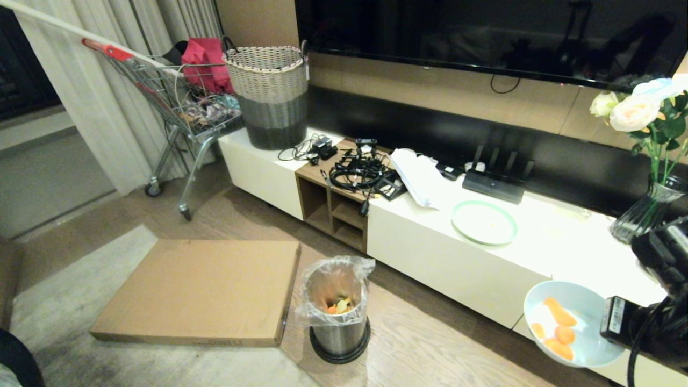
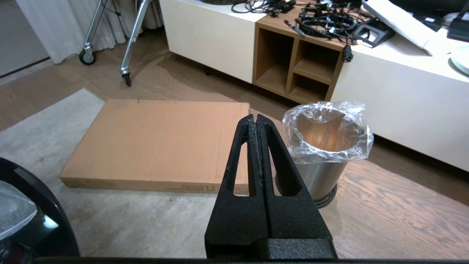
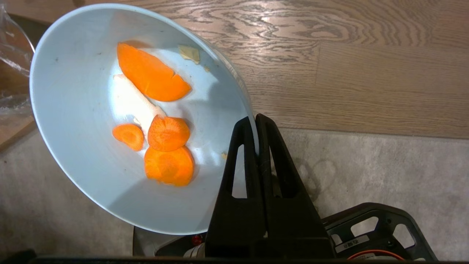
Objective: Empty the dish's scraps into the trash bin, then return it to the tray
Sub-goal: Move the bowl over the trash can
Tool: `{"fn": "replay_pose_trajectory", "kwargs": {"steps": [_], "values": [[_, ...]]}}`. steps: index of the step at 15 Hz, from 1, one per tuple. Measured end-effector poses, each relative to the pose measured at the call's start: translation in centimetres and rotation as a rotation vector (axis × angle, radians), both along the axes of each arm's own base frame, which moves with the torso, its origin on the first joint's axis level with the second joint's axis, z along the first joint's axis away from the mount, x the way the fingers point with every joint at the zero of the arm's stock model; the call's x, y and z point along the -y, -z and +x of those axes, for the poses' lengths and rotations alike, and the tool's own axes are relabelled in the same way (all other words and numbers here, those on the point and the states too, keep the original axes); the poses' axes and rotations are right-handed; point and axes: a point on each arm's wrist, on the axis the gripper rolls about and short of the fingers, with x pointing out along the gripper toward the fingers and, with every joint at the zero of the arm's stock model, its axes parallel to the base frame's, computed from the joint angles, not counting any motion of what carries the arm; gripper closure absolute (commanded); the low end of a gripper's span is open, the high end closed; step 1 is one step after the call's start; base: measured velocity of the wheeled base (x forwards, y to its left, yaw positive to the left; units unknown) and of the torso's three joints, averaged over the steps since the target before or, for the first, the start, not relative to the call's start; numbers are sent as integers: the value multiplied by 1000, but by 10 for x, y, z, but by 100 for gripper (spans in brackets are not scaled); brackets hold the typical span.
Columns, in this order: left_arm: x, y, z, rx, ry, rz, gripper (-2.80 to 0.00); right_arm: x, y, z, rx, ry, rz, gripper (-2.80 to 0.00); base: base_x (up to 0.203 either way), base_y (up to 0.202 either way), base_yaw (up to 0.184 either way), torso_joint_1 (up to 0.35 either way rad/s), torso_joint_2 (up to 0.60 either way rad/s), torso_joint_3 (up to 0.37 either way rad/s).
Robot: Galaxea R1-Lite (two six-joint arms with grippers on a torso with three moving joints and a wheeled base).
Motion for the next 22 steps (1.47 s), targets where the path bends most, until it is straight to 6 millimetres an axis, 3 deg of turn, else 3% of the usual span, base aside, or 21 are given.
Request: {"fn": "replay_pose_trajectory", "kwargs": {"steps": [8,22], "values": [[0,0,0,0,0,-2,0,0,2,0,-9,0,0,0,0,0,0,0,0,-10],[0,0,0,-3,5,0,0,-3,4,5,-5,-8,2,0,0,0,0,3,4,-187]]}}
